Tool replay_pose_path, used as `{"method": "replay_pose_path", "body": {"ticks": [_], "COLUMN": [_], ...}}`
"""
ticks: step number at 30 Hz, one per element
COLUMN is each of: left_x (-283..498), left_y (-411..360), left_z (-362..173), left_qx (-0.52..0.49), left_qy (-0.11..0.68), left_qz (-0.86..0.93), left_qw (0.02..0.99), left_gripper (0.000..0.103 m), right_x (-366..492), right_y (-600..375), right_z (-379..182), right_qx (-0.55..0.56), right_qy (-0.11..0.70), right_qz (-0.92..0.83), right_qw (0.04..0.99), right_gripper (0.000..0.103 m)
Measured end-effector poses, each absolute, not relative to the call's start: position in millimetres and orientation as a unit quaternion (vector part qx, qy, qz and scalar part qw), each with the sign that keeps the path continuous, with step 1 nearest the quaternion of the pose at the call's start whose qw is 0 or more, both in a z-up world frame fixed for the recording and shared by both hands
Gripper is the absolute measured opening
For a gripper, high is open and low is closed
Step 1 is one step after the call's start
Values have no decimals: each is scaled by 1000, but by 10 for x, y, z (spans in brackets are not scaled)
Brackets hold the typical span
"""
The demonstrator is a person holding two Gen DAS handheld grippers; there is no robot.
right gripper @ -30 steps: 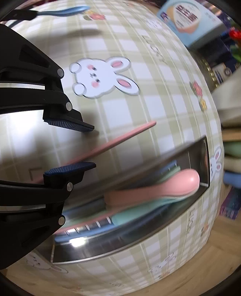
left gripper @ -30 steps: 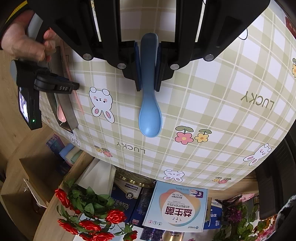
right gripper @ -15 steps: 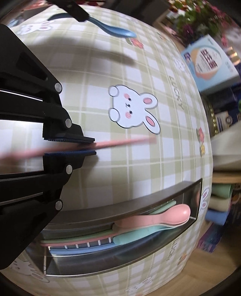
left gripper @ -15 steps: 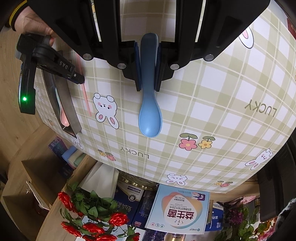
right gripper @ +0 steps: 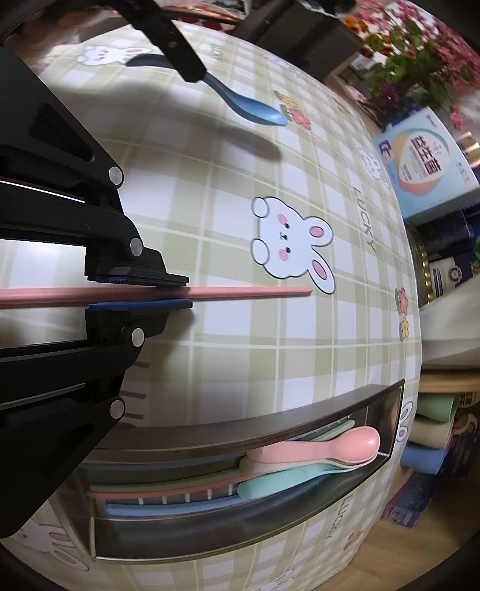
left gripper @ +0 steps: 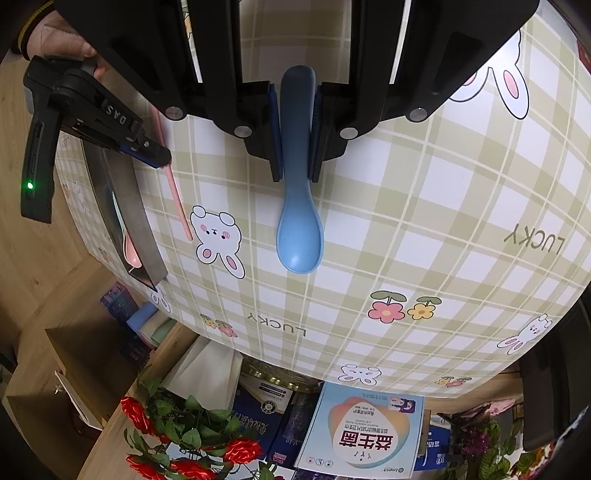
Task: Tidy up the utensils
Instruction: 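Carry the pink chopstick toward the steel tray while the left carries the blue spoon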
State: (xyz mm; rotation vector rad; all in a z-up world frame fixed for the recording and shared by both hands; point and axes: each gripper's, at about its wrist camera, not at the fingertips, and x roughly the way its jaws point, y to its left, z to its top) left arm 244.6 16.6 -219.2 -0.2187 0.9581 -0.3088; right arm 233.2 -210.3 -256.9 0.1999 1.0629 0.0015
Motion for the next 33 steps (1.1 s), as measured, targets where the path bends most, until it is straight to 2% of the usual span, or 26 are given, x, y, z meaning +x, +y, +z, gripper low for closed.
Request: {"method": "replay_pose_path", "body": {"ticks": [27, 33], "left_x": [2355, 2335], "left_y": [-65, -65], "left_z": [-2338, -2305], "left_qx": [-89, -89], "left_qy": [478, 477], "left_qz": [-164, -164], "left_qw": [858, 859], "left_gripper": [14, 13], "right_x": [2133, 2133], "right_y": [-1985, -2136], "right_z": [-2552, -2567], "right_qx": [5, 64], "right_qy": [510, 503], "right_qz": [40, 58], "right_qw": [859, 860], "right_gripper": [7, 6]}}
